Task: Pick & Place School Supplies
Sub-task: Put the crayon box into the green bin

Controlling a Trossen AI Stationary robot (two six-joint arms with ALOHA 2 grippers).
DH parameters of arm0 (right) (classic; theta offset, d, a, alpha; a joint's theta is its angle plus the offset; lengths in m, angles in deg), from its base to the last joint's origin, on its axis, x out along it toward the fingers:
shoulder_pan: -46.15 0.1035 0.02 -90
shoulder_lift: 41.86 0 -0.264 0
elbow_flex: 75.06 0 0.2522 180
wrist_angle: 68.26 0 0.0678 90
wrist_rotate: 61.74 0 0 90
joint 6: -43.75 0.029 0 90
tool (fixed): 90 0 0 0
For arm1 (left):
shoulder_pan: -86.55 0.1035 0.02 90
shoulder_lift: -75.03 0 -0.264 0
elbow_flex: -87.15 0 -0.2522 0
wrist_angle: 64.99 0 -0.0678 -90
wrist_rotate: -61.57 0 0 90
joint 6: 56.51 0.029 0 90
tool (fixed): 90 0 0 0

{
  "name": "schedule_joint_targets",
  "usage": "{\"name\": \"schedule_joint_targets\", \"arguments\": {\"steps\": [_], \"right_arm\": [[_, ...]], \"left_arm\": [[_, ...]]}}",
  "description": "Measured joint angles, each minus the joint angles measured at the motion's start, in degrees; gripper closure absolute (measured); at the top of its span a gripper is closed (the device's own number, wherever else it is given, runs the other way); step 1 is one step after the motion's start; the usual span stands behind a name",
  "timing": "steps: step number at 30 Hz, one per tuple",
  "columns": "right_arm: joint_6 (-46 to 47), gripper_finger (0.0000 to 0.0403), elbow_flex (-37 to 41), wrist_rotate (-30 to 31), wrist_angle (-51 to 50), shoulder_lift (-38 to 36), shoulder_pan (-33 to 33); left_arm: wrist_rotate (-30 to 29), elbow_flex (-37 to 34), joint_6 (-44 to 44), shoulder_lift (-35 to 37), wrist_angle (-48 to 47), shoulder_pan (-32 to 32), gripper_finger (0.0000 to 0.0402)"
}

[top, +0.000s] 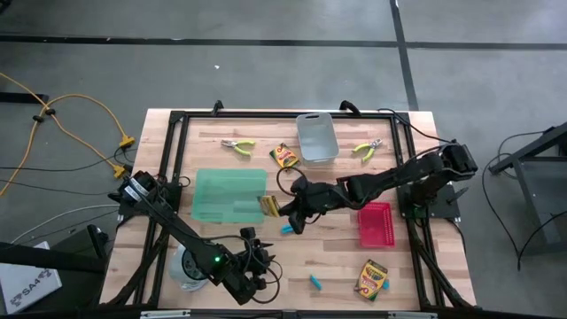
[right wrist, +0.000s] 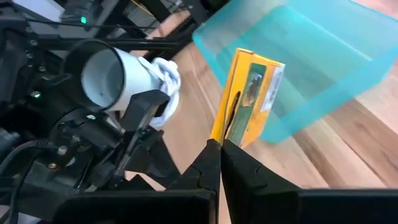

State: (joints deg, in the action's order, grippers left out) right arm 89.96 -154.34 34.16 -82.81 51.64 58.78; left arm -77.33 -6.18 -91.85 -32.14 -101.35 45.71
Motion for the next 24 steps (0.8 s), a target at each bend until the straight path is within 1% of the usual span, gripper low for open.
{"name": "schedule_joint_targets", "arguments": {"steps": [7,10,17,20,24], "right_arm": [[-1.2,0.0400,0.0,0.1,0.3,-2.8,-1.3],[-1.5,0.0400,-0.1,1.2,0.5,-3.1,-2.0],[-1.5,0.0400,-0.1,0.1,1.6,-3.7,-2.3],[-2.0,0.0400,0.0,-0.9,-1.4,-4.5,-1.8],[-2.8,0.0400,0.0,0.5,-7.3,-5.3,-0.3]], "left_arm": [[-8.3,0.0,1.5,4.0,-0.9,0.7,0.0243],[-8.8,0.0,1.3,5.2,-2.2,1.2,0.0243],[-9.9,0.0,1.0,5.2,-2.8,1.9,0.0243],[-10.1,0.0,1.0,5.5,-3.0,1.7,0.0243],[-9.7,0.0,1.0,5.7,-4.6,0.9,0.0243]]}}
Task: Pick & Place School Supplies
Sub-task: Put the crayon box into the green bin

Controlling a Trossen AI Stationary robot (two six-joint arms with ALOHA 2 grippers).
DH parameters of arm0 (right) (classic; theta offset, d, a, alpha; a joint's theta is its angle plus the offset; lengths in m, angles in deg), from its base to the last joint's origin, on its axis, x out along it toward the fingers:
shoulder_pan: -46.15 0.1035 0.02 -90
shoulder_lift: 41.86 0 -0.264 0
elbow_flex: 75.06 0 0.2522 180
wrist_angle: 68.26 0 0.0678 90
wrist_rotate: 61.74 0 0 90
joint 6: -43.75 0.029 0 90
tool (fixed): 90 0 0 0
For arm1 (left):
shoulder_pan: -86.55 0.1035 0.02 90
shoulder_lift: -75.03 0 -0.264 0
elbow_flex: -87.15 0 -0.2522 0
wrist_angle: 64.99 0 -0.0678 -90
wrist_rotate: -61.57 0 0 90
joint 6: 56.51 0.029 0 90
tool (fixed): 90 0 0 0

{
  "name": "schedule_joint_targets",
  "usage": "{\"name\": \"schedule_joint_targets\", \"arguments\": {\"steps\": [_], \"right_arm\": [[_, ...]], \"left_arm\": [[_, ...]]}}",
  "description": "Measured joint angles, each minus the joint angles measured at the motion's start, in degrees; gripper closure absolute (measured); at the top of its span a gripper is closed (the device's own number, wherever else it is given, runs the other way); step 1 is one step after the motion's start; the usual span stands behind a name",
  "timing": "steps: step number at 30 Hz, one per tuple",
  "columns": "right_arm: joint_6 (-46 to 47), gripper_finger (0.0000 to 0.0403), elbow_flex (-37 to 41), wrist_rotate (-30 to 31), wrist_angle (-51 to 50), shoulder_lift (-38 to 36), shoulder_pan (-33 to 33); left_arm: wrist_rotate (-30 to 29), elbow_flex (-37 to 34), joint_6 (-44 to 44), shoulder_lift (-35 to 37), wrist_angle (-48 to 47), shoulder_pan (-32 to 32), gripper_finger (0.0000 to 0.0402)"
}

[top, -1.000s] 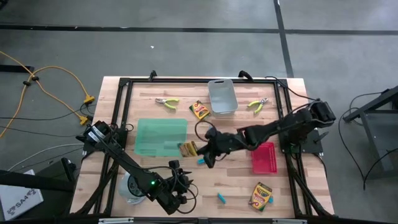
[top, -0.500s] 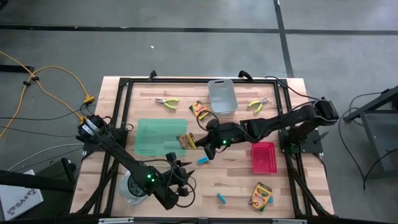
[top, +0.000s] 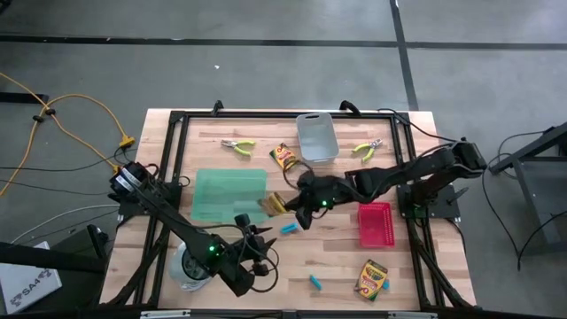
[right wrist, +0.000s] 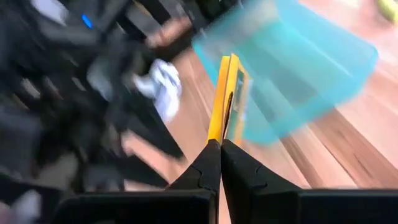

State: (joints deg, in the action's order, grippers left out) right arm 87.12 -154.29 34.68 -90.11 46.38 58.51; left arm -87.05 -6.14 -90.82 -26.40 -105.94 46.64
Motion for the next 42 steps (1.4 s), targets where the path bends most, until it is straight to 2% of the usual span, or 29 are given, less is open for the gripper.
{"name": "schedule_joint_targets", "arguments": {"steps": [2,7,14,27,37,42], "right_arm": [[-0.1,0.0400,0.0,0.5,-1.1,-0.2,0.6],[-0.1,0.0400,0.0,0.7,-4.9,-1.4,2.7],[-0.3,0.0400,-0.1,0.5,-5.7,-2.0,8.0],[0.3,0.0400,0.0,1.2,-2.4,-1.9,15.9],[-0.1,0.0400,0.0,2.6,-2.0,-1.9,17.8],[-1.0,0.0400,0.0,2.6,-2.0,-1.9,17.8]], "left_arm": [[1.5,0.0,-0.1,0.6,-1.4,-0.3,0.0243],[9.8,0.0,-1.2,4.7,-5.3,-0.3,0.0243],[11.4,0.0,1.9,9.9,-6.8,-0.8,0.0243],[26.6,0.0,8.6,11.1,-1.3,3.8,0.0243],[39.9,0.0,15.1,11.1,8.6,8.0,0.0243],[42.5,0.0,15.5,11.1,9.8,9.9,0.0243]]}}
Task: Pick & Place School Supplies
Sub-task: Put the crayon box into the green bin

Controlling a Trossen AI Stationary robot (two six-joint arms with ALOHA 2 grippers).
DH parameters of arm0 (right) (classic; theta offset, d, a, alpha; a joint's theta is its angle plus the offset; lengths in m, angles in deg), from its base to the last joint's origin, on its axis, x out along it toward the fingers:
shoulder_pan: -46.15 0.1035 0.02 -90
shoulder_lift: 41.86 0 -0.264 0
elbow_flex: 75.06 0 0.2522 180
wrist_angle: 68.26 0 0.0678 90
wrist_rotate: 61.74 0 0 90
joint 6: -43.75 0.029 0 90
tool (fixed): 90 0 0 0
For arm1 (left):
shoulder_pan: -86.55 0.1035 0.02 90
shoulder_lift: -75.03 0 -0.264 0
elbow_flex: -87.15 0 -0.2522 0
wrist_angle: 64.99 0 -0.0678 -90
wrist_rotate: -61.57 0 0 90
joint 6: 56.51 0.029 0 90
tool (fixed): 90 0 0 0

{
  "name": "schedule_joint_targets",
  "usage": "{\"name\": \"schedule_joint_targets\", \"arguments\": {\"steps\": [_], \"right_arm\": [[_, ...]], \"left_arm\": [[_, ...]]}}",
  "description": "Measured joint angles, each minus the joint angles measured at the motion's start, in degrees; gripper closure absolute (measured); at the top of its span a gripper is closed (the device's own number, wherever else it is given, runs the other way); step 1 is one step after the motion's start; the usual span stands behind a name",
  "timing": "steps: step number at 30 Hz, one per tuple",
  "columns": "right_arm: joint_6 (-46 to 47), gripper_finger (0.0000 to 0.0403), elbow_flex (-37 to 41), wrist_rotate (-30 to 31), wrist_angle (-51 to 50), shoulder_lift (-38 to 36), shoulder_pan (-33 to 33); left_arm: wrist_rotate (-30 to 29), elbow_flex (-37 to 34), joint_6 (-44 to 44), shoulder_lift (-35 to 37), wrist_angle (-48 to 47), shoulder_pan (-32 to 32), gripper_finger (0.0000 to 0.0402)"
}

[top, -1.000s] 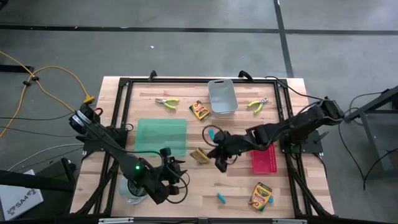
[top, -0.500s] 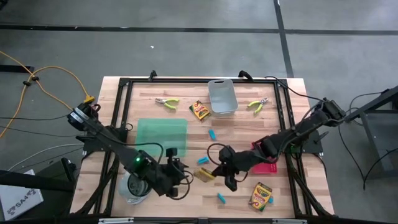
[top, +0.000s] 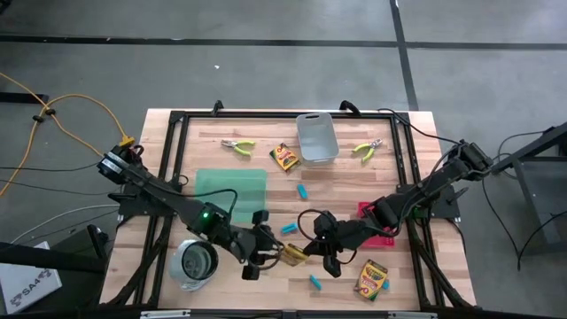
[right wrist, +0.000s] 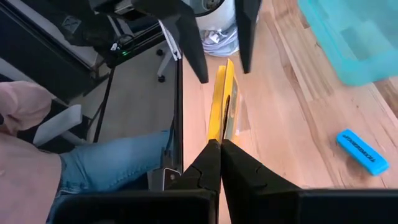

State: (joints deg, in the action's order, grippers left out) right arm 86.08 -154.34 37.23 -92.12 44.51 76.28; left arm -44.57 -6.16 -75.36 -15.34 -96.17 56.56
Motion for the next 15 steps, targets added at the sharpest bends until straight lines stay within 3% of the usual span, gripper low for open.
{"name": "schedule_joint_targets", "arguments": {"steps": [15], "right_arm": [[-2.4,0.0400,0.0,-0.4,2.1,0.0,0.0]], "left_arm": [[1.7,0.0,0.0,-0.3,1.0,1.1,0.0243]]}}
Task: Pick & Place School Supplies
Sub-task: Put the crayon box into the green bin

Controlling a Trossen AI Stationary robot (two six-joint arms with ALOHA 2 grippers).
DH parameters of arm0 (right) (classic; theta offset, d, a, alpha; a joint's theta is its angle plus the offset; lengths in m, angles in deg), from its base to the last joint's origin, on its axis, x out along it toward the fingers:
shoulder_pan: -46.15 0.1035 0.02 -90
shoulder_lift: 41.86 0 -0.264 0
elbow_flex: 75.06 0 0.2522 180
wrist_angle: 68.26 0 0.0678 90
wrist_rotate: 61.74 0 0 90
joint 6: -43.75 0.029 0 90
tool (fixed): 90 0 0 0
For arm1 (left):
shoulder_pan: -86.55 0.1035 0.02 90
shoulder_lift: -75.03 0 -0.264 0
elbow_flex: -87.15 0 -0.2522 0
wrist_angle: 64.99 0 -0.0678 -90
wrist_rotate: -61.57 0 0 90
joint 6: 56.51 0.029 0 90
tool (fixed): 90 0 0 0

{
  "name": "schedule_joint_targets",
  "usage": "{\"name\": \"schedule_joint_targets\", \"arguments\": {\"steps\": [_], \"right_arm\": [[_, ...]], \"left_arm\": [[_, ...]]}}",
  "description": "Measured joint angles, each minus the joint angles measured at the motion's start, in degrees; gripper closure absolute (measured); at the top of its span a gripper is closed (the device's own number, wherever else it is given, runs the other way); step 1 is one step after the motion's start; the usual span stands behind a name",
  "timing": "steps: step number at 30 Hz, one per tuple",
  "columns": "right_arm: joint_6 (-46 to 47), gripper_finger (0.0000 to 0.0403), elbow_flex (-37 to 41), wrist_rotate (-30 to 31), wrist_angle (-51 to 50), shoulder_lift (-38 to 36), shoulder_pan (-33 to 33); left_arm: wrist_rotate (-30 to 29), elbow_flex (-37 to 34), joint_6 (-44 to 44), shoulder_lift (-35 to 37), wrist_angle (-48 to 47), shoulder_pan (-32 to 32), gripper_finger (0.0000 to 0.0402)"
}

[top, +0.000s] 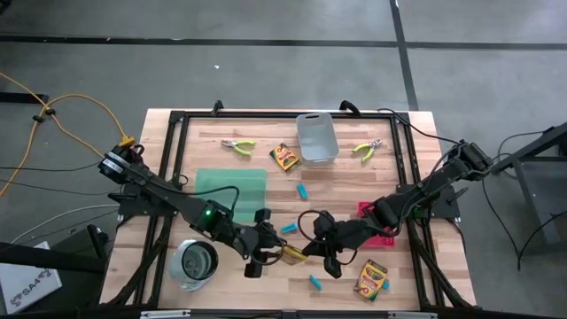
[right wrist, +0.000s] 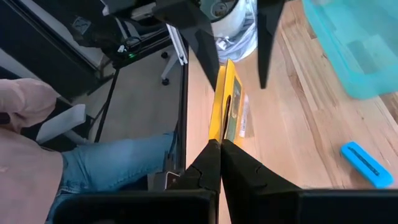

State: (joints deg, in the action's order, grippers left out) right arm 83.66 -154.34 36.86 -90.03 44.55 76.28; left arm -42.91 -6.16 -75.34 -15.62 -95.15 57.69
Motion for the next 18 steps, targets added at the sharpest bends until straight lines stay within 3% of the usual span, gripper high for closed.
{"name": "schedule_joint_targets", "arguments": {"steps": [13,18], "right_arm": [[-2.7,0.0400,0.0,0.2,2.7,0.0,-0.2],[-2.7,0.0400,0.0,0.3,2.8,0.0,-0.2]], "left_arm": [[2.0,0.0,1.0,0.0,1.5,0.0,0.0245],[3.6,0.0,-0.5,0.0,1.4,0.0,0.0281]]}}
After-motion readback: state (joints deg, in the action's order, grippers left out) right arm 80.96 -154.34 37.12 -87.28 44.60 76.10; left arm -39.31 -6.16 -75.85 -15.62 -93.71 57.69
